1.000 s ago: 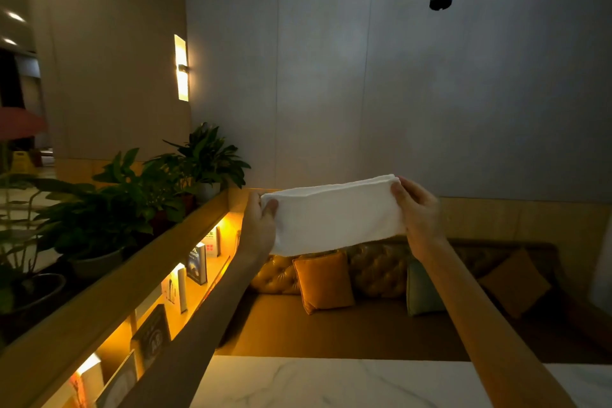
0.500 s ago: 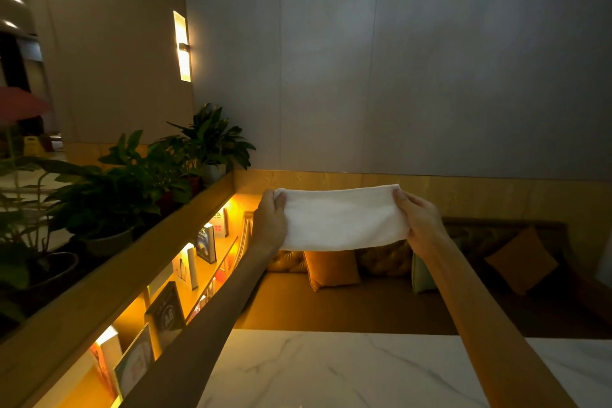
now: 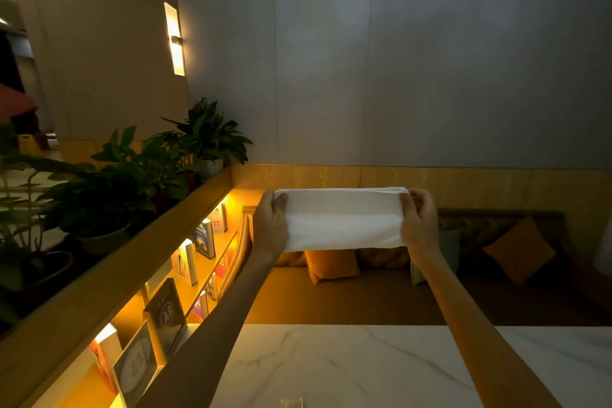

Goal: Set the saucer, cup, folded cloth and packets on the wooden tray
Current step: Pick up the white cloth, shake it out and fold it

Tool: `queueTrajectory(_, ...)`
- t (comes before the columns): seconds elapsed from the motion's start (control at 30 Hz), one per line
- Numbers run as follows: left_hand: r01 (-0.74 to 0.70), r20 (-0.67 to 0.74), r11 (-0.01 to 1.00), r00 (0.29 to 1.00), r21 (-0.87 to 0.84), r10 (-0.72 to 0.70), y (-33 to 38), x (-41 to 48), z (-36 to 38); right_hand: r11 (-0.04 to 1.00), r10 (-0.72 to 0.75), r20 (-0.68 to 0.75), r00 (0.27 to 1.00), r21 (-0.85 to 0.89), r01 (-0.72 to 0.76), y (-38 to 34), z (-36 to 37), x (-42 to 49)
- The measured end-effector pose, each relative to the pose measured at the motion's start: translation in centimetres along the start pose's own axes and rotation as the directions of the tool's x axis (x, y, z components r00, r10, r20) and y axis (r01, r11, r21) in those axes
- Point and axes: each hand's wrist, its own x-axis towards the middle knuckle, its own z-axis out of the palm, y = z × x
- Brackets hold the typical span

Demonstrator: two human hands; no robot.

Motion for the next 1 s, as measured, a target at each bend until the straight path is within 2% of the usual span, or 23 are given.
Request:
queueTrajectory(0.07, 0.019, -0.009, 1.000, 1.000, 0.003, -0.019, -0.5, -0.1, 0.4, 1.000, 0.023, 0.001, 1.000, -0.013, -0.023, 0.7, 0.0, 0.2)
queueTrajectory(0.13, 0.082, 0.007, 0.996, 0.997, 0.024, -0.082, -1.3, -0.4, 1.1, 0.990, 0.128, 0.022, 0.991, -0.060, -0.127, 2.1, 0.2, 0.5)
queueTrajectory(0.17, 0.138, 0.043, 0.989, 0.989, 0.058, -0.140, -1.8, -0.8, 1.5, 0.968, 0.237, 0.045, 0.970, -0.096, -0.232, 2.9, 0.4, 0.5)
queueTrajectory(0.23, 0.256, 0.120, 0.950, 0.953, 0.181, -0.280, -3.1, -1.9, 2.4, 0.870, 0.479, 0.097, 0.873, -0.186, -0.457, 4.7, 0.6, -0.3)
queueTrajectory(0.3, 0.349, 0.161, 0.909, 0.907, 0.227, -0.388, -4.4, -3.4, 2.9, 0.817, 0.556, 0.089, 0.827, -0.243, -0.523, 6.6, 0.6, -1.7)
queueTrajectory(0.37, 0.407, 0.171, 0.893, 0.882, 0.194, -0.439, -5.1, -4.7, 3.2, 0.848, 0.500, 0.072, 0.863, -0.241, -0.472, 7.5, 0.6, -2.9)
queueTrajectory(0.43, 0.408, 0.176, 0.899, 0.884, 0.161, -0.433, -4.8, -5.5, 3.6, 0.904, 0.402, 0.120, 0.908, -0.208, -0.373, 7.1, 0.8, -3.8)
queueTrajectory(0.5, 0.372, 0.189, 0.920, 0.901, 0.127, -0.390, -3.6, -6.0, 4.2, 0.950, 0.295, 0.178, 0.939, -0.157, -0.269, 5.5, 1.6, -4.4)
queueTrajectory(0.63, 0.253, 0.217, 0.967, 0.943, 0.029, -0.253, 0.0, -6.2, 5.3, 0.997, 0.063, 0.183, 0.981, -0.056, -0.053, 1.5, 4.1, -5.3)
queueTrajectory(0.77, 0.124, 0.234, 0.992, 0.964, 0.014, -0.123, 2.1, -6.5, 5.1, 0.998, -0.066, 0.231, 0.971, 0.000, 0.068, -0.2, 5.1, -6.4)
queueTrajectory(1.0, 0.117, 0.268, 0.993, 0.957, -0.015, -0.108, 3.5, -6.6, 2.9, 0.963, -0.218, 0.421, 0.880, -0.053, 0.264, -1.1, 4.3, -7.5)
